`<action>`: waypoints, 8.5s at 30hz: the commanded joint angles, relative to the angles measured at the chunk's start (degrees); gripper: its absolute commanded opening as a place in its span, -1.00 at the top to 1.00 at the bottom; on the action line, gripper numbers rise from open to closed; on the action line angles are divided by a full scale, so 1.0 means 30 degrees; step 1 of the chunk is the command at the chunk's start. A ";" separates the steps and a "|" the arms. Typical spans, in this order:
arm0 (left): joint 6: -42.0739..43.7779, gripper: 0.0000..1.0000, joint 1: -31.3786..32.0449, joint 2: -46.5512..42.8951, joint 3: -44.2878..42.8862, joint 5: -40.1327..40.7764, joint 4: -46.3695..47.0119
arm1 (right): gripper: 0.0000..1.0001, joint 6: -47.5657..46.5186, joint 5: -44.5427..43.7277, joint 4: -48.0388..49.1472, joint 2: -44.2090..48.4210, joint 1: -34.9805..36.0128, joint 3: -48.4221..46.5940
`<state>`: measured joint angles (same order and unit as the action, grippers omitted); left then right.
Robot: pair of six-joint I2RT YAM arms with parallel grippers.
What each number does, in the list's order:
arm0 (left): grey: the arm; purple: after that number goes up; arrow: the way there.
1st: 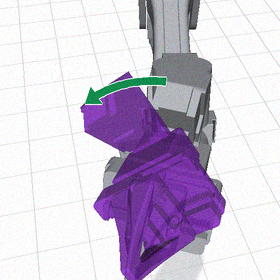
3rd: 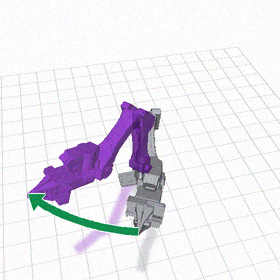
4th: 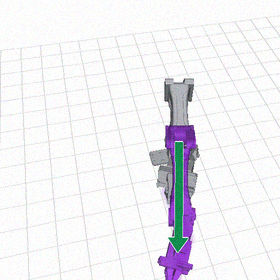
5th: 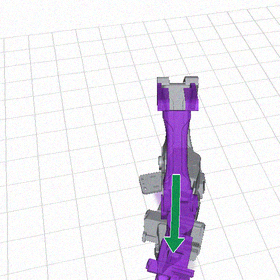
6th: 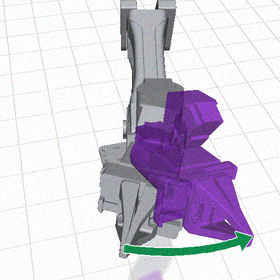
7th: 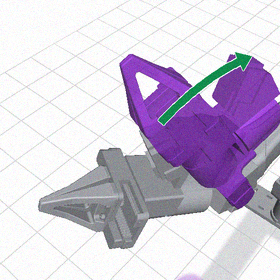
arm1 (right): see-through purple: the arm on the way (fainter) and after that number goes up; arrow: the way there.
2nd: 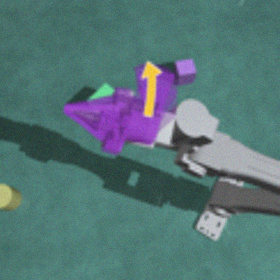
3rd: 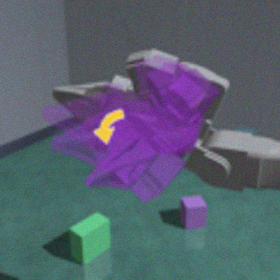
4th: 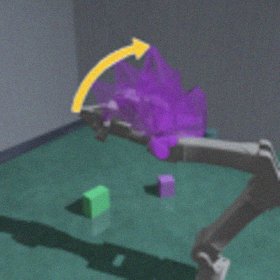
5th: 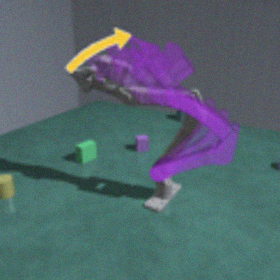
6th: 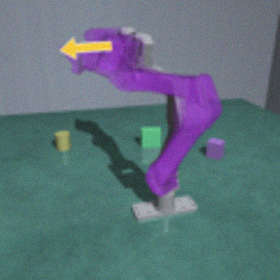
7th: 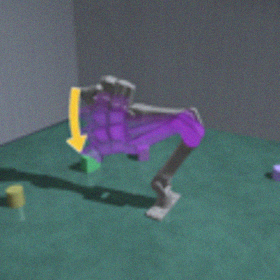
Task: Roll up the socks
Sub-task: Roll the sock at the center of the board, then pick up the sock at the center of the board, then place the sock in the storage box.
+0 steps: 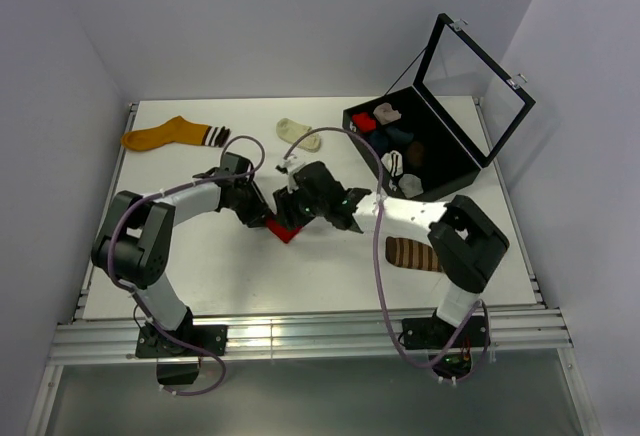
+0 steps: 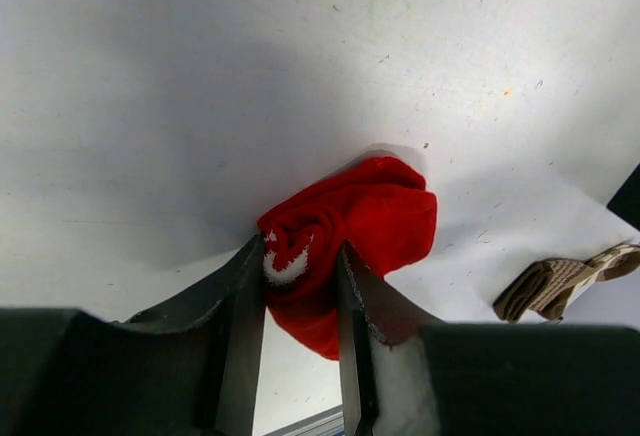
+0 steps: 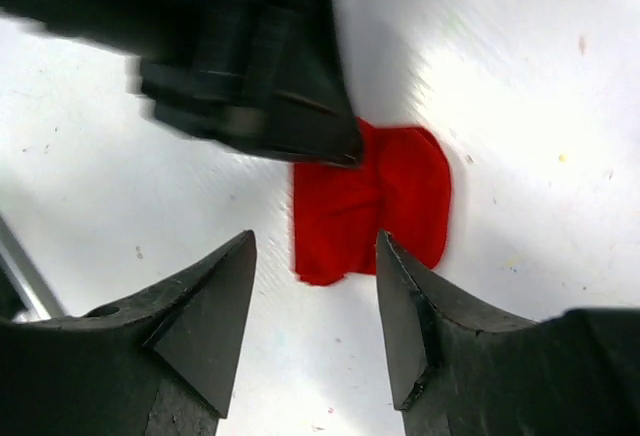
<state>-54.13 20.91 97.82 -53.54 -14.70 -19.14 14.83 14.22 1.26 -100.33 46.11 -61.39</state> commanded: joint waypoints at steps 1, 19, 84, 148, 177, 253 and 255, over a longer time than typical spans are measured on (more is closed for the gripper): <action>0.1021 0.34 0.0208 0.0615 -0.0581 0.1121 -0.1590 | -0.18 -0.2773 -0.5846 -0.0417 0.1160 0.1942 -0.0279; 0.1607 0.27 0.0326 0.1670 -0.1636 0.0359 -0.2030 | 0.04 -0.5324 -1.1216 0.0313 -0.3585 0.5139 -0.1101; 0.1959 0.23 -0.0143 0.1934 -0.2426 0.0622 -0.3728 | -0.19 -0.4738 -1.0068 -0.2118 -0.1738 0.4639 -0.2653; -0.1030 -0.09 -0.0172 -0.1699 0.3022 0.0241 0.2306 | 1.00 0.3260 0.9323 -0.0272 -0.7484 -0.3093 -0.1394; 0.1050 0.23 0.0238 0.2050 -0.2572 0.0945 -0.4928 | -0.33 -0.4591 -1.0798 -0.1973 -0.0450 0.5019 -0.1775; 0.8551 -0.54 -0.5828 -1.5760 0.0499 0.7799 -0.3498 | 1.00 0.2351 -1.1127 -1.4275 0.3212 -1.0824 -0.5553; 0.8463 -0.58 -0.5505 -1.6024 0.1437 0.8033 -0.3203 | 1.00 0.2468 -1.0689 -1.4510 0.2512 -1.2050 -0.5846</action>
<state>-29.56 3.22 51.83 -51.57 6.20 -31.09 19.49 -17.37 -38.96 -90.78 13.37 -75.77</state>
